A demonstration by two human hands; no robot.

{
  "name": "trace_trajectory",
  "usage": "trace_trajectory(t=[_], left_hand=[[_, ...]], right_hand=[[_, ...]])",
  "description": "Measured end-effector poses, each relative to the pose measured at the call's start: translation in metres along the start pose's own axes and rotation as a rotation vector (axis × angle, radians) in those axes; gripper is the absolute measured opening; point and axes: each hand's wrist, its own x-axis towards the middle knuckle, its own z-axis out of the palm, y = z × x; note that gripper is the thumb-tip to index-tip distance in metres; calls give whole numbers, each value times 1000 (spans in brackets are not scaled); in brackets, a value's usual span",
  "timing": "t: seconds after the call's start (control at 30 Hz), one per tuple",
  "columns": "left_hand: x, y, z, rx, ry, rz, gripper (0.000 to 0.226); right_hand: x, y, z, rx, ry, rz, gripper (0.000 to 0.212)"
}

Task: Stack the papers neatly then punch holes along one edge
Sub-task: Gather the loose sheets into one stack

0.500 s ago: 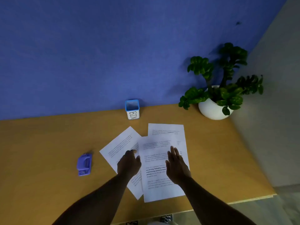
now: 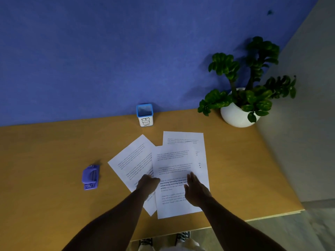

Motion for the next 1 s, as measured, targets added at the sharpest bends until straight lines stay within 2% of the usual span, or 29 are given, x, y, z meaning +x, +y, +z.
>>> trace_trajectory(t=[0.13, 0.3, 0.43, 0.57, 0.7, 0.87, 1.0], left_hand=[[2, 3, 3, -237, -40, -96, 16], [1, 4, 15, -340, -17, -96, 29], [-4, 7, 26, 29, 253, -91, 51], [-10, 17, 35, -75, 300, -236, 64], [-11, 24, 44, -211, 275, -287, 61], [-6, 18, 47, -351, 239, -188, 56], [-1, 15, 48, -243, 152, -37, 32]], right_hand=[[3, 0, -3, 8, -18, 2, 60], [7, 4, -7, 1, -36, -8, 58], [8, 7, -10, 12, -39, -20, 57], [9, 9, -13, -29, -39, -43, 57], [13, 8, -18, -36, -77, -62, 55], [16, 9, -23, -62, -83, -66, 53], [18, 10, -30, -60, -89, -54, 52]])
